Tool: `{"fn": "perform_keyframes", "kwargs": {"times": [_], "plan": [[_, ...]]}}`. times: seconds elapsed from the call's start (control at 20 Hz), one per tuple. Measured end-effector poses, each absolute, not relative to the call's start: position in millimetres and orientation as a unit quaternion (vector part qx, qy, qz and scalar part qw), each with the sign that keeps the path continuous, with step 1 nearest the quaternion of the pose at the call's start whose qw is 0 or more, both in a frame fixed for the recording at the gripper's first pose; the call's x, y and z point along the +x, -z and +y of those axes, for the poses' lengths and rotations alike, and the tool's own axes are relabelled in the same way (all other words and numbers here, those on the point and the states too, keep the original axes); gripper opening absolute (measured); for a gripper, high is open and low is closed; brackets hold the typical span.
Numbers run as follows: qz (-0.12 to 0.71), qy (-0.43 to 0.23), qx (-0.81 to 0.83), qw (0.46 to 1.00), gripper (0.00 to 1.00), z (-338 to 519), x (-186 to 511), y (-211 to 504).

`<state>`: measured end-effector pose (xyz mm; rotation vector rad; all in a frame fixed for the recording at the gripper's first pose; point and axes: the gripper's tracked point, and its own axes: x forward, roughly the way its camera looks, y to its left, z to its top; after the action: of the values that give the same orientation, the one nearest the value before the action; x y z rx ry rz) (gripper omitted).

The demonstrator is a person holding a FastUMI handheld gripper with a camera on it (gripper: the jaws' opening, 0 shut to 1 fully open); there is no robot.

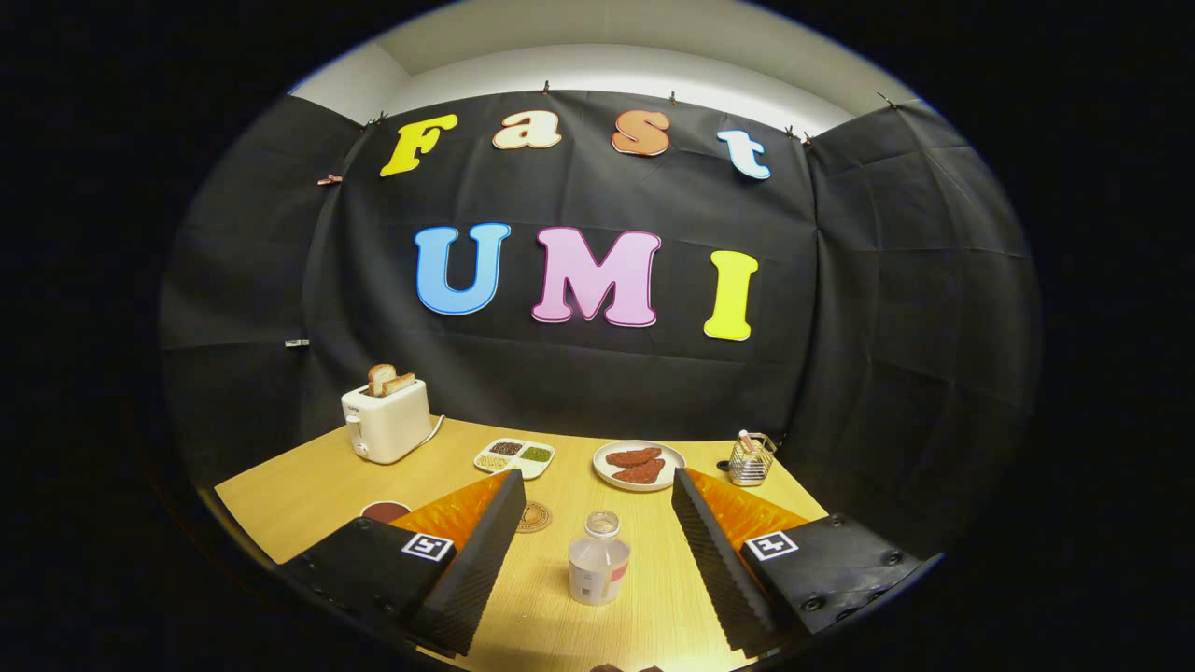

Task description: Take the bottle from table, then pour the juice into the cup, finally place the bottle on the coaster

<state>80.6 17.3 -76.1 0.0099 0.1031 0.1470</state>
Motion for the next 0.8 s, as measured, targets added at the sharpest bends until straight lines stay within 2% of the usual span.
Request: {"fn": "perform_keyframes", "kwargs": {"times": [0.25, 0.45, 0.8], "plan": [[0.07, -0.094, 0.021, 0.993, 0.97, 19, 108, 130], [0.063, -0.077, 0.006, 0.995, 0.97, 10, 126, 155], [0.073, -0.086, -0.019, 0.993, 0.97, 24, 148, 205]]}}
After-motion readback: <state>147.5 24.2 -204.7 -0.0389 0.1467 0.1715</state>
